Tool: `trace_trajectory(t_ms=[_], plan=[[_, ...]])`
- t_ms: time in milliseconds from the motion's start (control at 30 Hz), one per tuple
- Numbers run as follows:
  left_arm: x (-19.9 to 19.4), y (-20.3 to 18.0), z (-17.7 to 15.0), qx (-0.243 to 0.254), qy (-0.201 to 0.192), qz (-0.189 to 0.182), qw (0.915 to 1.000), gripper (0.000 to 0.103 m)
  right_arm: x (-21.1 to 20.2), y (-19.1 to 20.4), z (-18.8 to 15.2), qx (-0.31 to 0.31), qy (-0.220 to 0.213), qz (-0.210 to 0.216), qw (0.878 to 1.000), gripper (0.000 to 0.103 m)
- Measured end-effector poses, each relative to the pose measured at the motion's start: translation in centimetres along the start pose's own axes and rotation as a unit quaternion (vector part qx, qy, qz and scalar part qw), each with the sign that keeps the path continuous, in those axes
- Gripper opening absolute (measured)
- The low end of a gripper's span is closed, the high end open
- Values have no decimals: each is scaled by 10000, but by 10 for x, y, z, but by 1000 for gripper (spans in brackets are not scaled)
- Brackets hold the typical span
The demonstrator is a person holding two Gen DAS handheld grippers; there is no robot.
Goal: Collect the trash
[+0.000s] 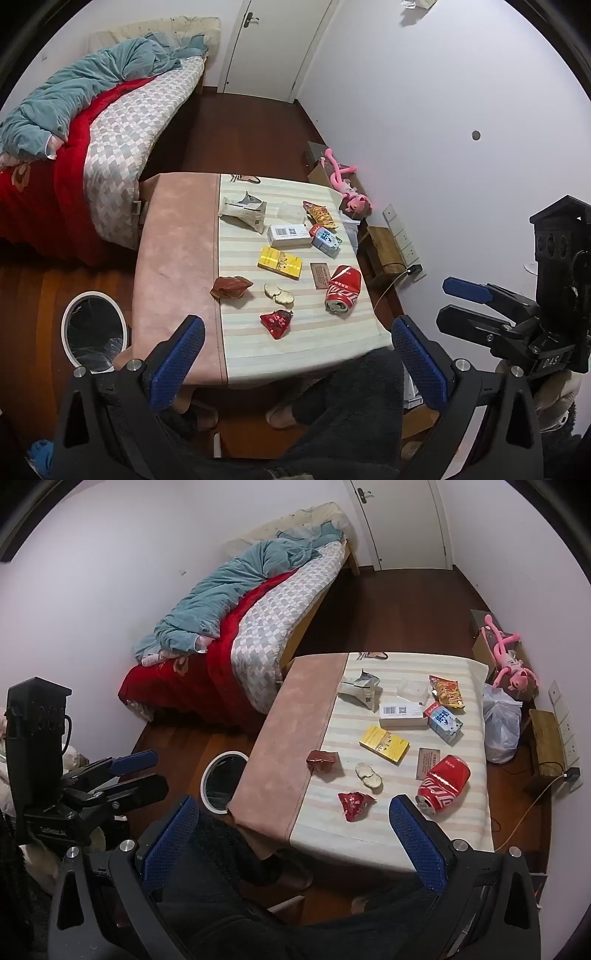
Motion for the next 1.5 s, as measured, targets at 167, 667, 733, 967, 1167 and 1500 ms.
trace_trajectory(t_ms=[167,667,733,967,1167,1500], plan=[[1,1,0,-32,17,3,10000,103,0,0,0,16,-31,-42,10000,103],[3,-5,3,-60,-47,91,9999,103,-4,-4,1,78,-149,-296,9994,103],[3,-4,2,-58,-48,84,9999,103,-4,-5,0,81,-151,-293,9994,103],[4,-5,4,-54,-72,92,9999,103,-4,-5,0,76,-153,-294,9994,103],[4,-4,4,-45,-71,86,9999,103,-5,-4,1,70,-154,-306,9994,103],[3,-5,4,-44,-76,83,9999,103,-5,-2,1,65,-150,-309,9994,103]])
Point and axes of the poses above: each gripper's, at about its wrist camera, not at the fingertips, and x roughly the way its jaws point, y to its left, z to its top, the point moved 4 cm from there along x, roughly the way its jaws point, and after that the axes turned 1 degree about -x, right-handed, at the moved point
